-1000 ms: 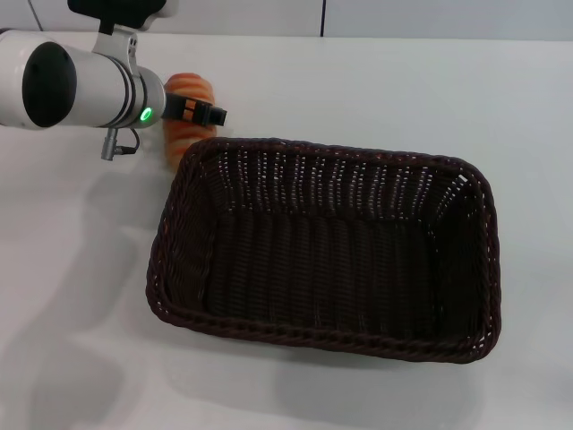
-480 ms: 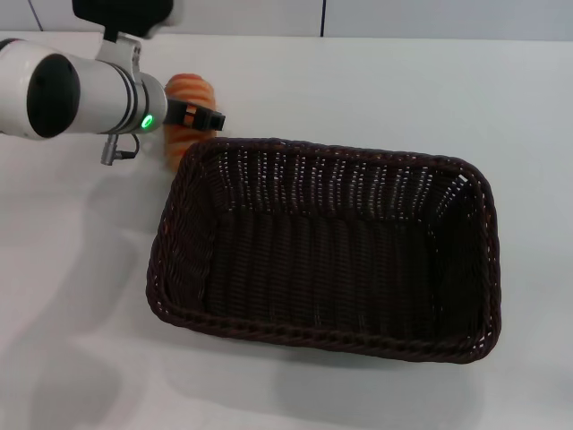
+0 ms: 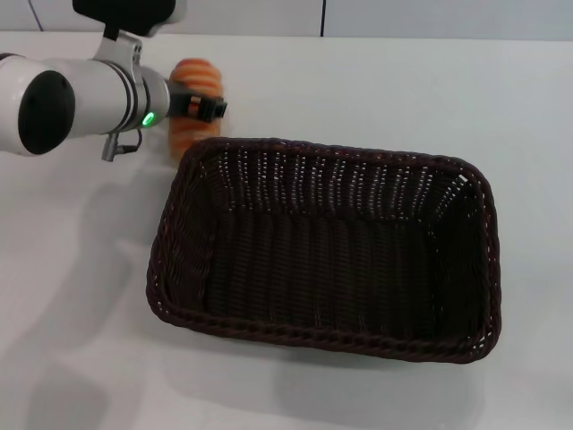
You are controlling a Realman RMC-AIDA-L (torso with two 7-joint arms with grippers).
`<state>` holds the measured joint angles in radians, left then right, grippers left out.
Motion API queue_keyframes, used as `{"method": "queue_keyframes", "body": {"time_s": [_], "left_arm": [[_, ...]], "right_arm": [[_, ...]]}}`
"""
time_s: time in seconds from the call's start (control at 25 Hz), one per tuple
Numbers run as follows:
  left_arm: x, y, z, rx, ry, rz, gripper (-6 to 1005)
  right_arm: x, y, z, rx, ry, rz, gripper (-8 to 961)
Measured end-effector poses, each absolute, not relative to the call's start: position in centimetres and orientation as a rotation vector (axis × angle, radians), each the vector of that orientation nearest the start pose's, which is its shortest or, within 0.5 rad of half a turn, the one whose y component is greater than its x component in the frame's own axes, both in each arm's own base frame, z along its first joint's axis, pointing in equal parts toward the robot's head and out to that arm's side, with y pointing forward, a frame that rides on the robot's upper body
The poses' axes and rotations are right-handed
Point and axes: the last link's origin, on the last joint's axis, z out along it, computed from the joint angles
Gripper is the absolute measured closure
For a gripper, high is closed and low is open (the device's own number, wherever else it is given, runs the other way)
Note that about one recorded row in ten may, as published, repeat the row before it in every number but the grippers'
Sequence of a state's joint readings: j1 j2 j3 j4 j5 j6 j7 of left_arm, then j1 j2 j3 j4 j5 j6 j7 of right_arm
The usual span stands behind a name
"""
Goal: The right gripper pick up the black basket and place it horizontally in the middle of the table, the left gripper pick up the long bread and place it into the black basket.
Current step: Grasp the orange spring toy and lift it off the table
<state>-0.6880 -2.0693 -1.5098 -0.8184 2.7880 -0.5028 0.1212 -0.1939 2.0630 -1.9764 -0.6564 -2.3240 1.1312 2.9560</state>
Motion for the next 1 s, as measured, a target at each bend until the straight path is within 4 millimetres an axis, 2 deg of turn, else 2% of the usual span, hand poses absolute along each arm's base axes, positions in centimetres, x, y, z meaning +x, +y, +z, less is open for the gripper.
{"method": "queue_keyframes", "body": {"time_s": [0.36,0.4,0.56,0.6,0.68,0.72,0.8,1.0], "left_arm": [[-19.5,43.2,-2.6,-2.073,-0.770,-0.009,417],[-18.1,42.7,-1.4,-2.077,-0.726,-0.057,422],[-16.0,41.6,0.2,-2.094,-0.676,-0.091,440],[-14.1,40.6,1.3,-2.117,-0.634,-0.101,444],[-12.9,39.6,2.1,-2.136,-0.605,-0.099,460],[-12.9,39.6,2.1,-2.136,-0.605,-0.099,469],[-11.3,37.2,2.5,-2.188,-0.549,-0.085,485],[-9.7,33.8,2.3,-2.356,-0.472,-0.061,531]], "right_arm": [[40.6,18.0,3.8,-1.098,0.666,0.404,109],[40.6,18.0,3.8,-1.098,0.666,0.404,109],[40.6,18.0,3.8,-1.097,0.665,0.407,109],[40.6,18.1,3.9,-1.096,0.663,0.408,109],[40.5,18.4,3.9,-1.096,0.660,0.413,109],[40.4,18.5,3.9,-1.097,0.658,0.415,109],[40.3,18.9,3.9,-1.103,0.656,0.420,109],[40.3,19.2,3.9,-1.107,0.652,0.422,109]]}}
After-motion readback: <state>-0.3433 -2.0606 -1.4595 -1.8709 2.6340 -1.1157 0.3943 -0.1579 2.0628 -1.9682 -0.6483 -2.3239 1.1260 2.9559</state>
